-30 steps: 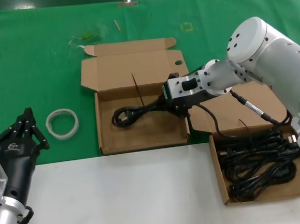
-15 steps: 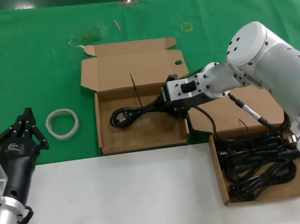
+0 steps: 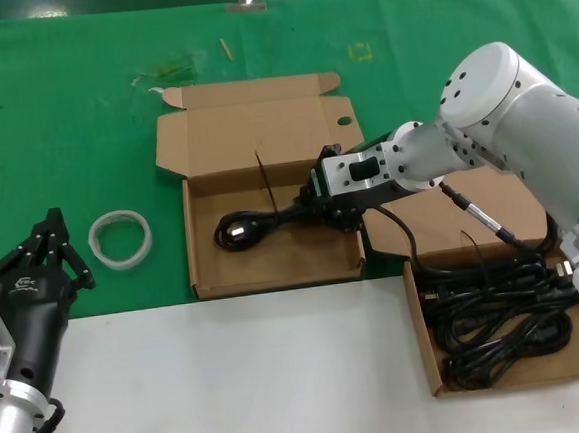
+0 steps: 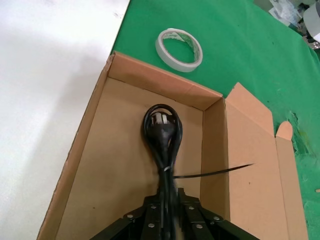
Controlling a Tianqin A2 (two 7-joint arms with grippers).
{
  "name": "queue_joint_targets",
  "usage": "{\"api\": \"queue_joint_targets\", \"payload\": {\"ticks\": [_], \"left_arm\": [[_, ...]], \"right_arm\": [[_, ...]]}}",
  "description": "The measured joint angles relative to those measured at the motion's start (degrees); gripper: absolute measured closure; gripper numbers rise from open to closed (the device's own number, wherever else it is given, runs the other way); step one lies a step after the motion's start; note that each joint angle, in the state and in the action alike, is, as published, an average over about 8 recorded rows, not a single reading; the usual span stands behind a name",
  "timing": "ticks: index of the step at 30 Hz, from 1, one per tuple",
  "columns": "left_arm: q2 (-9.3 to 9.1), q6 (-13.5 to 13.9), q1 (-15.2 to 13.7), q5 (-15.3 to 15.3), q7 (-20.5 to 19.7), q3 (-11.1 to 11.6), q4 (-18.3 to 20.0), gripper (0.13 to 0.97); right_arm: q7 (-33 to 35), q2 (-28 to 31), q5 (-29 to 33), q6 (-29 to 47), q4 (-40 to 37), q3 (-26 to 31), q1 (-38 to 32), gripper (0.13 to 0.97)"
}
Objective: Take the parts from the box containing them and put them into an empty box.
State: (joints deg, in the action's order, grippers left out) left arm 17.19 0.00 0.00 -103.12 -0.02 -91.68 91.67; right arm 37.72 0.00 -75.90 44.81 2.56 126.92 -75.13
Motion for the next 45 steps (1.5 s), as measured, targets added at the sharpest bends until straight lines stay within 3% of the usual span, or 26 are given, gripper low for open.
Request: {"api": "queue_joint_targets", "payload": {"ticks": [10, 17, 31, 36, 40, 45], "left_arm": [[0.0, 0.0, 0.0, 0.0, 0.0, 0.0, 0.0, 0.957], [0.0, 0.0, 0.0, 0.0, 0.0, 0.0, 0.0, 0.957], [0.0, 0.0, 0.0, 0.0, 0.0, 0.0, 0.0, 0.957], [0.0, 0.0, 0.0, 0.0, 0.0, 0.0, 0.0, 0.957], [0.0, 0.0, 0.0, 0.0, 0.0, 0.0, 0.0, 0.957], [0.0, 0.0, 0.0, 0.0, 0.0, 0.0, 0.0, 0.952]], "right_arm": [[1.2, 0.1, 0.2, 0.1, -0.6, -1.1, -0.1, 0.855], [1.7, 0.8, -0.4, 1.9, 0.0, -2.7, -0.1, 0.742], [-9.5, 8.5, -2.6, 10.6, 19.6, -4.8, 8.6, 0.456], [-10.3, 9.2, -2.9, 10.8, 21.2, -5.0, 9.4, 0.333], [-10.4, 9.2, -2.9, 10.7, 21.4, -5.0, 9.5, 0.333], [-11.0, 9.4, -3.5, 9.5, 22.9, -5.7, 11.0, 0.251]]}}
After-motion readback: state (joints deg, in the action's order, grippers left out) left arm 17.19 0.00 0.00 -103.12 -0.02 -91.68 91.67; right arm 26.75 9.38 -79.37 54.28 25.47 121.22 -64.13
